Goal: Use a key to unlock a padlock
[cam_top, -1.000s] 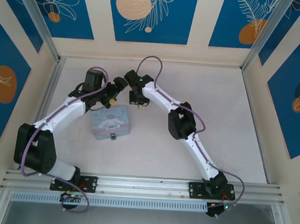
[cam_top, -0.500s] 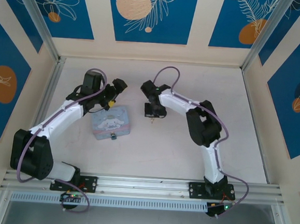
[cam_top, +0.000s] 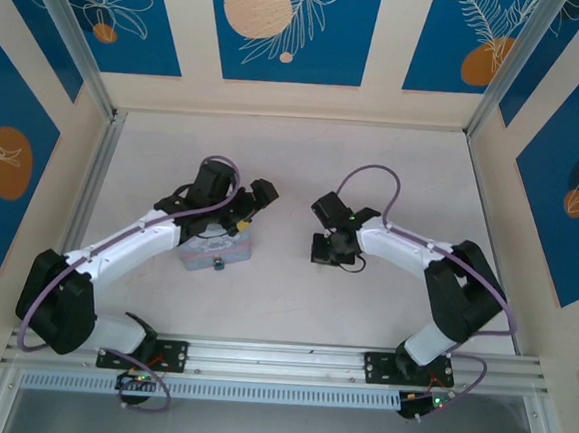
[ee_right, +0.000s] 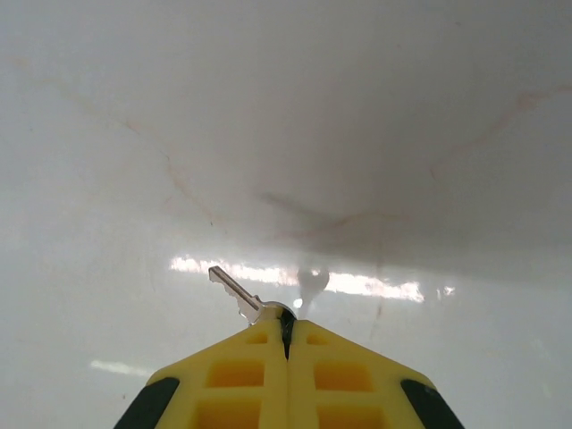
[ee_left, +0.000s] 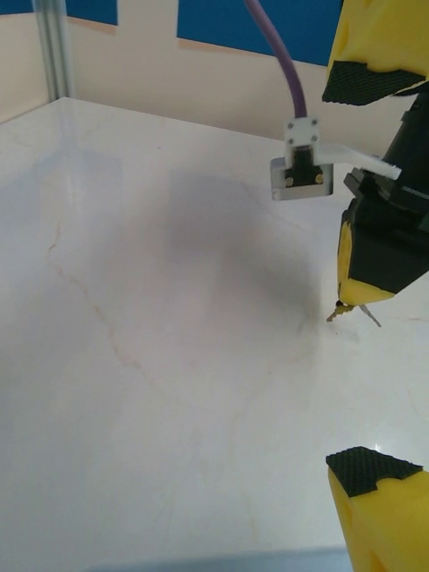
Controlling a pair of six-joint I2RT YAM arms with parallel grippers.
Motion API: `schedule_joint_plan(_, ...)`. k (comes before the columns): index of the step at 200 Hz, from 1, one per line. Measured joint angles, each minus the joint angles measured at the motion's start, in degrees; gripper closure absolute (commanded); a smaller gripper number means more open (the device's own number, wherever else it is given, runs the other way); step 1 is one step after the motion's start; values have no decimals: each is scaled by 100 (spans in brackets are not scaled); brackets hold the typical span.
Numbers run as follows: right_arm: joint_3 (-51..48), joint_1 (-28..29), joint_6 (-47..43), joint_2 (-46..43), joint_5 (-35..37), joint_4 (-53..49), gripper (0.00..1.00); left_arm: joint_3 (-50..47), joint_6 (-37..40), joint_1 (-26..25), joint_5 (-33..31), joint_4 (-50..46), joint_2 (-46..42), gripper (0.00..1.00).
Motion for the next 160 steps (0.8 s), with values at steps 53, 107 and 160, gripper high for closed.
schedule_joint_plan(53, -127, -107, 168, -1204, -157, 28, 100, 0, -319, -459, -66, 422, 542, 18)
schedule_joint_plan(107, -105, -262, 264, -1655, -442, 17, 100, 157, -470, -605, 94, 927, 1084, 39)
schedule_joint_plan(160, -98, -422, 417, -1655, -787, 140, 100, 304, -667, -785, 380, 1659, 1491, 50)
